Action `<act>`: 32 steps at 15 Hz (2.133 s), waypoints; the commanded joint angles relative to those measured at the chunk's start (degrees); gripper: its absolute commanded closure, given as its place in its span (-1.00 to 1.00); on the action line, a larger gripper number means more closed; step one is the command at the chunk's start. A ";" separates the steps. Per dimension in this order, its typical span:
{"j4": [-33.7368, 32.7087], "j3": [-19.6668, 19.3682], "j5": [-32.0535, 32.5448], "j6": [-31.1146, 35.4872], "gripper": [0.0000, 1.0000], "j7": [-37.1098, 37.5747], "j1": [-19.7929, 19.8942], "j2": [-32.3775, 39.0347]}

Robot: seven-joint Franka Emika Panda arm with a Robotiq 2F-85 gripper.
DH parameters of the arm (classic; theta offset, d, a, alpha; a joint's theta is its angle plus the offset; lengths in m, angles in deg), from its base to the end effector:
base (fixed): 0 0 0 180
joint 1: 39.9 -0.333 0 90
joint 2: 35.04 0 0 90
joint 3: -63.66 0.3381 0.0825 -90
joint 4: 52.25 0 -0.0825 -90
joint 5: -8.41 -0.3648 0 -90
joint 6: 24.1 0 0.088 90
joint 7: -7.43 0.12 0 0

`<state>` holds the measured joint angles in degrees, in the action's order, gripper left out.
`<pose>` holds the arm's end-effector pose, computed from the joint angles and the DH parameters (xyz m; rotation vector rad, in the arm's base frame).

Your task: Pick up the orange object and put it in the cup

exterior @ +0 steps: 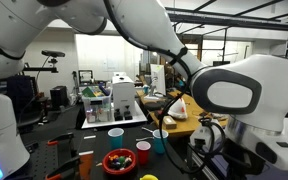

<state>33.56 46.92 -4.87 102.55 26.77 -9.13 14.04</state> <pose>0.5052 -0.4858 0.1791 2.5447 -1.7995 -0.1724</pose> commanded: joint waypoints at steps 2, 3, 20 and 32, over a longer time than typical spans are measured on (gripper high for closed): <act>-0.99 0.13 -0.82 0.40 -1.00 -1.47 0.13 1.16; -1.13 -0.12 -0.54 0.87 -1.00 -1.12 -0.13 1.62; -10.14 -1.45 1.07 3.33 -1.00 -0.45 -0.57 8.61; -14.74 -1.56 0.65 3.38 -1.00 1.07 2.10 11.67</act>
<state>21.42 44.79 -4.19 106.94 26.92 -7.97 23.67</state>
